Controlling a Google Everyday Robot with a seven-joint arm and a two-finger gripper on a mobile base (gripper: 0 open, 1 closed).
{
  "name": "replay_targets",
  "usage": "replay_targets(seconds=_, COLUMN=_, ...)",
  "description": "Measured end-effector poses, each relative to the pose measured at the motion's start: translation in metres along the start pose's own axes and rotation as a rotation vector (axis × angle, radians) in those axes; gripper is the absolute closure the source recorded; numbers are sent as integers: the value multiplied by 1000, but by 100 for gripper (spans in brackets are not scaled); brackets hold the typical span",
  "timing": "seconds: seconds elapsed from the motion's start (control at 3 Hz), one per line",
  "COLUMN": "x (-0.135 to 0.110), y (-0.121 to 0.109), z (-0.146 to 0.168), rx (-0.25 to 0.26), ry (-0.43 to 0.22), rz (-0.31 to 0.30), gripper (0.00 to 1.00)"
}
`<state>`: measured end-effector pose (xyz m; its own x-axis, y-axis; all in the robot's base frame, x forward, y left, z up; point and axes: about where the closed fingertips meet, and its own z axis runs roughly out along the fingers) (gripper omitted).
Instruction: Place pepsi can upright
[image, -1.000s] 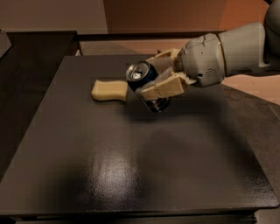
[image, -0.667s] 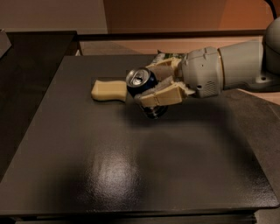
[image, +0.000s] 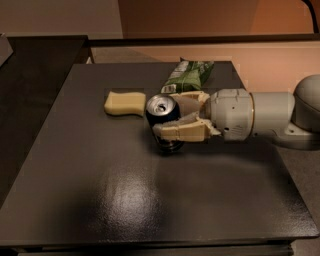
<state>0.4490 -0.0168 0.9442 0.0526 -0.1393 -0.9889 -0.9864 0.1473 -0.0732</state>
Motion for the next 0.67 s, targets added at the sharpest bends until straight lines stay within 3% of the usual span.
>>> replay_targets(seconds=0.33, x=12, y=7, z=-5, rx=34, ry=-70, rz=50, gripper=100)
replay_targets(seconds=0.67, x=26, y=13, z=-10, rx=56, ry=-116, rz=121, gripper=82)
